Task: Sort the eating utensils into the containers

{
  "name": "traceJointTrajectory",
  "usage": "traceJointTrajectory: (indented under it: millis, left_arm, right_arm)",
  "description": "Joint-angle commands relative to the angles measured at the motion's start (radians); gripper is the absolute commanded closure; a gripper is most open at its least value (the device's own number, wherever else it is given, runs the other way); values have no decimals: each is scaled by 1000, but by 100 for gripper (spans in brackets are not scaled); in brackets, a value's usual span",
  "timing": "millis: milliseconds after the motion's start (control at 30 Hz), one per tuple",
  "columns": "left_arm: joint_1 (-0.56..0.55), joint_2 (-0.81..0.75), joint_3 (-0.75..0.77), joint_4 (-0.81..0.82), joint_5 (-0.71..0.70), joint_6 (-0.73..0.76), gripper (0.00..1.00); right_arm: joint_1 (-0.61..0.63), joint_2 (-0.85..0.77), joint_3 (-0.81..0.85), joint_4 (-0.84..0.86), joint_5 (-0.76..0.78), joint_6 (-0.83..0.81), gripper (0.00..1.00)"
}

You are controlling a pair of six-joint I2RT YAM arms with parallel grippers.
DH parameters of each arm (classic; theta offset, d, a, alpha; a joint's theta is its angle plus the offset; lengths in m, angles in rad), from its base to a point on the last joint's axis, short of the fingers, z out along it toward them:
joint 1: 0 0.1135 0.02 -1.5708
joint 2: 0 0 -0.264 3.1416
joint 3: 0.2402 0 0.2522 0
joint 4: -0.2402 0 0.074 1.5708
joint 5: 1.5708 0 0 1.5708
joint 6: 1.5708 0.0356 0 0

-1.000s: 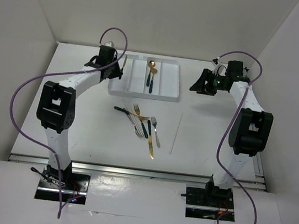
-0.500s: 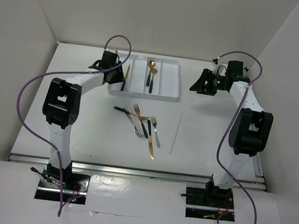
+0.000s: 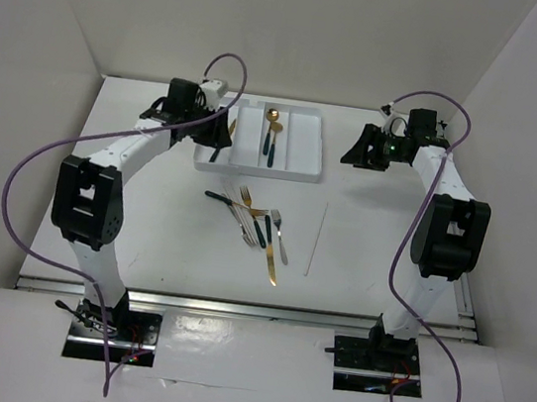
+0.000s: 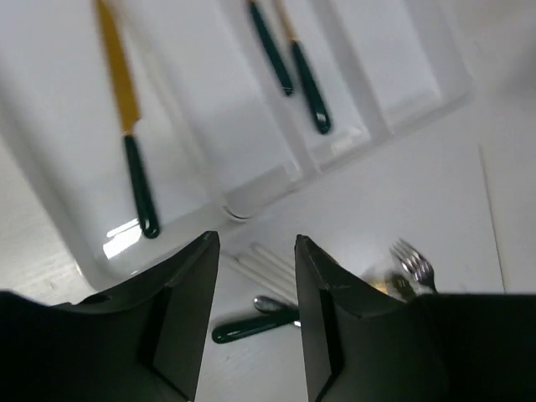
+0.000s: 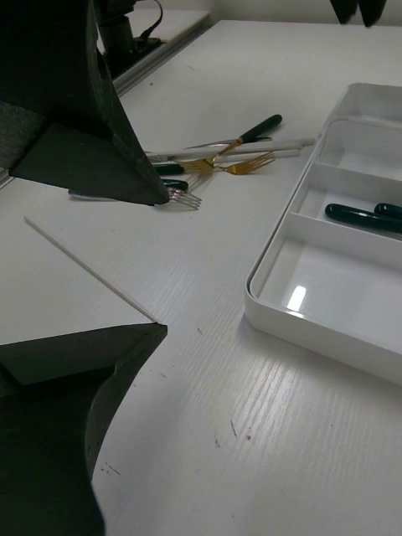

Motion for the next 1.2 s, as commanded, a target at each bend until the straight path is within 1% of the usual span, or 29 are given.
traceJointTrajectory:
  millis: [0,33,67,100,133,167,233,267,333,400,467,500,567,667,700,733,767,867,933,1033,1067,1133,1167]
  left_arm:
    - [0,-68,85,-246,393,339,46]
    - [0,-68,85,-308,429,376,46]
    - [0,-68,101,-360,481,455,46]
    - [0,-68,110,-403,513,502,43]
    - [0,-55,131,-479,533,569,43]
    - [-24,-54,145,-598,533,678,43]
    - [-47,-54,145,-661,488,761,45]
    - [-57,-65,122,-661,451,810,46]
    - [-68,-74,76,-681,421,861,46]
    - [-98,-105,24,-681,365,912,45]
    - [-107,-131,-20,-638,326,938,43]
    - [-133,-160,-58,-623,297,938,42]
    - [-161,-192,-98,-595,277,959,41]
    - [-175,-226,-140,-546,277,944,41]
    - [-184,-241,-160,-496,277,924,41]
    - [-184,-258,-212,-454,236,912,41]
    - [-184,-292,-241,-413,216,912,41]
    - [-193,-329,-332,-267,145,912,39]
    - [-193,-338,-356,-200,118,921,37]
    - [-184,-305,-367,-170,88,930,36]
    - [-184,-291,-344,-170,98,930,34]
    - [-146,-269,-329,-170,125,944,34]
    - [-146,-251,-320,-170,148,953,34]
  right_arm:
    - [-7,-50,13,5,-41,-55,34]
    - [3,-50,13,5,-50,-64,33]
    - [3,-50,3,5,-50,-77,33]
    - [3,-59,3,5,-50,-77,32]
    - [3,-59,3,-4,-61,-89,32]
    - [12,-59,3,-4,-61,-89,32]
    - [12,-59,-6,-4,-61,-98,32]
    - [12,-59,-6,-4,-61,-98,32]
    - [12,-59,4,-4,-61,-98,32]
    - [12,-50,13,-15,-61,-98,32]
    - [12,-50,13,-15,-61,-107,32]
    - [12,-50,13,-15,-61,-107,32]
    - [22,-59,3,-15,-50,-107,32]
    - [31,-72,-6,-15,-38,-118,32]
    - [31,-81,-19,-15,-38,-127,32]
    - [40,-92,-31,-15,-38,-127,32]
    - [40,-92,-31,-15,-28,-127,32]
    - [49,-111,-51,-15,-28,-127,32]
    - [49,-112,-51,-15,-19,-127,32]
    - [59,-112,-51,-15,-19,-127,32]
    - [59,-112,-51,-15,-19,-127,32]
    - [59,-112,-51,-15,-19,-127,32]
    - [59,-112,-51,-15,-10,-127,32]
